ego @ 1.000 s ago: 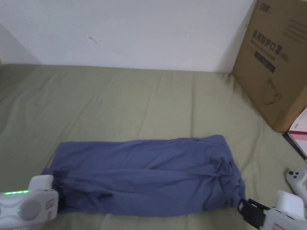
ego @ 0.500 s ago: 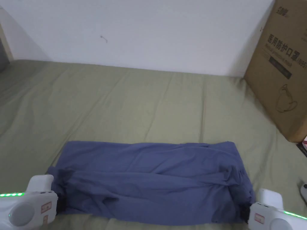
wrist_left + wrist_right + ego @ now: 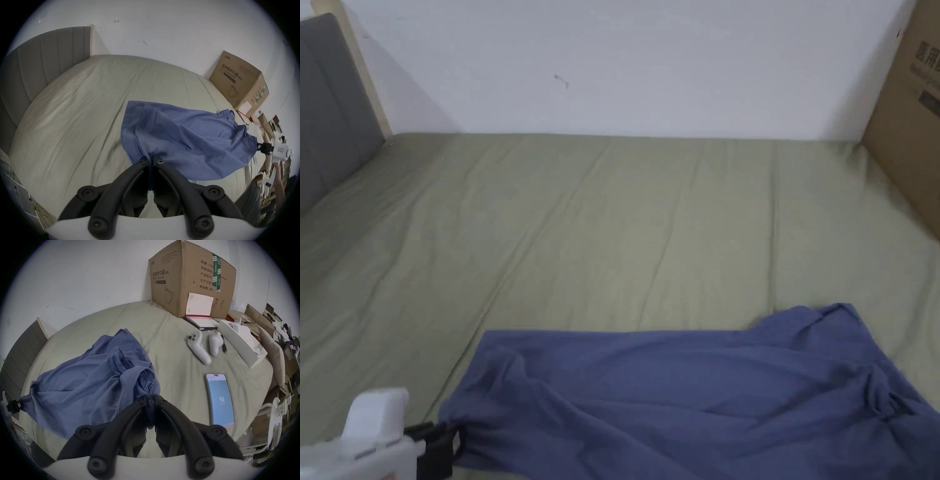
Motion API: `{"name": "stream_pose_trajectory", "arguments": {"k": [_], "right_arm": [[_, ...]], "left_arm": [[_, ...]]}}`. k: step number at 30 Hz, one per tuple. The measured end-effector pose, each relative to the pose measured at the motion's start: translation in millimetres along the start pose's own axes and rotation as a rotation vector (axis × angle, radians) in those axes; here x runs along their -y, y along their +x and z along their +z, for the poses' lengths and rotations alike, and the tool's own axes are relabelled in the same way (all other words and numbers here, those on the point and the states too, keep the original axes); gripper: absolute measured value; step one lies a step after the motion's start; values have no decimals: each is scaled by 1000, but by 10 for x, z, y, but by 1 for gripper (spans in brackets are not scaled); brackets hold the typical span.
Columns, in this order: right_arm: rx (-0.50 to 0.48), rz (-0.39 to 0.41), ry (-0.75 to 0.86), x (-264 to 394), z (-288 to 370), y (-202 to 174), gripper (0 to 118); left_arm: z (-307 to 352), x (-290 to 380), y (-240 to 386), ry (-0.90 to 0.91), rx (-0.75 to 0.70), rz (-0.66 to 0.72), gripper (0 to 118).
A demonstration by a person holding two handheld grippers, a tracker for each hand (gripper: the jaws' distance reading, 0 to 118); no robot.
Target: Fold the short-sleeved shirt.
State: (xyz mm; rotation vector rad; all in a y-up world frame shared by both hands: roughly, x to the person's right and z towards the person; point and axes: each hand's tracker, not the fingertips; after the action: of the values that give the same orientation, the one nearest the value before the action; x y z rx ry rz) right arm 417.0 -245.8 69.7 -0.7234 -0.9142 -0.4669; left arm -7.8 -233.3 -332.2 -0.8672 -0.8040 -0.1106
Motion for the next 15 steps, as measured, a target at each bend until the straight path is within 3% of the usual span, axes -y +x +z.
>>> {"name": "stream_pose_trajectory", "arguments": {"k": [9, 10, 11, 12, 13, 14, 15], "right_arm": [[-7, 7, -63, 559, 318, 101, 8], [-19, 10, -69, 571, 296, 100, 10], [-33, 30, -70, 601, 285, 97, 16], [-46, 53, -55, 624, 307, 90, 38], [-55, 84, -46, 630, 341, 75, 56], [-72, 119, -40, 620, 365, 68, 64], [-78, 148, -20, 604, 427, 36, 64]], "left_arm": [[293, 558, -80, -60, 1, 28, 4], [258, 554, -115, -64, 16, 61, 8], [225, 550, -143, -82, 13, 86, 21], [236, 561, -139, -72, -12, 88, 42], [275, 555, -119, -39, -34, 64, 49], [357, 536, -80, 11, -32, 29, 50], [447, 498, -27, 50, -32, 1, 54]]}}
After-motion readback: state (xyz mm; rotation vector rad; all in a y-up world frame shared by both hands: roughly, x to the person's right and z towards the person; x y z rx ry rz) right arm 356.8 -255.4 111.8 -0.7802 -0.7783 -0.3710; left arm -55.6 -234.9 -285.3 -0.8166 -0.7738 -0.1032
